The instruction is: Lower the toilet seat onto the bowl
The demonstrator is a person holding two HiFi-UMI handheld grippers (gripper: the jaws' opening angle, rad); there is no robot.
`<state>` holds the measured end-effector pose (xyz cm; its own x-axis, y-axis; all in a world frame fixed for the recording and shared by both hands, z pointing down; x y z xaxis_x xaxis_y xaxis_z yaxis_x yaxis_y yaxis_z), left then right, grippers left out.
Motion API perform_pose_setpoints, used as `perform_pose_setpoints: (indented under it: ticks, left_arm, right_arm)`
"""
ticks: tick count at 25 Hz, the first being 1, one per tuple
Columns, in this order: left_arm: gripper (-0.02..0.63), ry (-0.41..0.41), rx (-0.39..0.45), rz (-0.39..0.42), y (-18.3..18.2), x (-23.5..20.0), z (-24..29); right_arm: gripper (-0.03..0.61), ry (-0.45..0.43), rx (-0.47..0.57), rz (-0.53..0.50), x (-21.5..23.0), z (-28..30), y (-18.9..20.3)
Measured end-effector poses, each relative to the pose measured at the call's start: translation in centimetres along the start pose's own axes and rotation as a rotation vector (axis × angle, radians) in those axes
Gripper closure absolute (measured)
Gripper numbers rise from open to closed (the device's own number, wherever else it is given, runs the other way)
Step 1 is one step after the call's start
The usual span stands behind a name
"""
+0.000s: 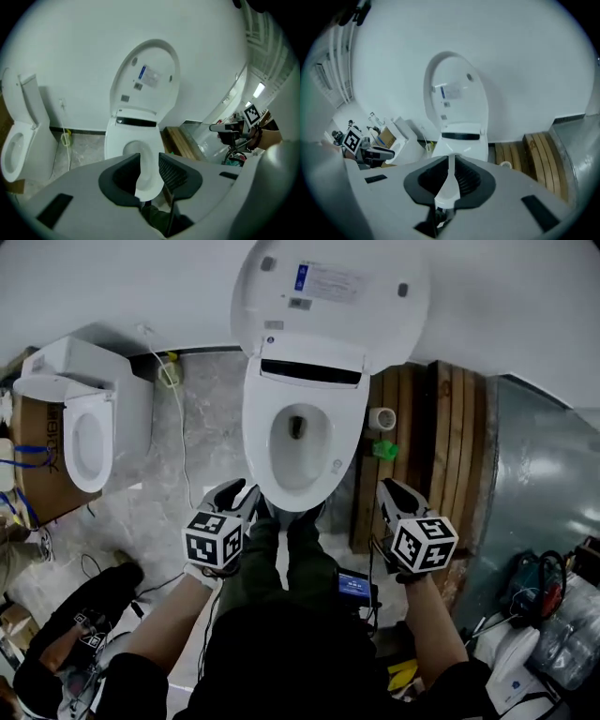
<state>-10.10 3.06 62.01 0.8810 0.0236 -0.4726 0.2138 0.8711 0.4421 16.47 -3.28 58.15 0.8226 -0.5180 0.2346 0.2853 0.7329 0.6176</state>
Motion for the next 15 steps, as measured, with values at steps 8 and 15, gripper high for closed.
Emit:
perform_pose_setpoints:
  ticks: [8, 15]
  left_arm:
    - [0.483, 0.146, 0.266, 0.127, -10.7, 11.1, -11.7]
    - [0.483, 0.272, 0.393, 0.231, -14.4, 18.2, -17.4]
  right_arm:
    - [0.518, -0.003, 0.319, -0.135, -5.6, -12.6, -14.6]
    - [0.518, 0.070, 0.513, -0.177, -8.8, -20.1, -19.6]
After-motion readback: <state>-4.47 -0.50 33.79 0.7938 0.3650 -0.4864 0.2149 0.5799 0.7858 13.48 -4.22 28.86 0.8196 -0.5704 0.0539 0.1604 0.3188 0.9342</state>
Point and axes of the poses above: the fingertips, and each gripper's own axes: z forward along the fingers, x to its right, y out of its underside, the point moved 1 cm from there along -z, backward along the fingers, and after that the axes turned 10 degrees about -z, right-handed, at the moved point
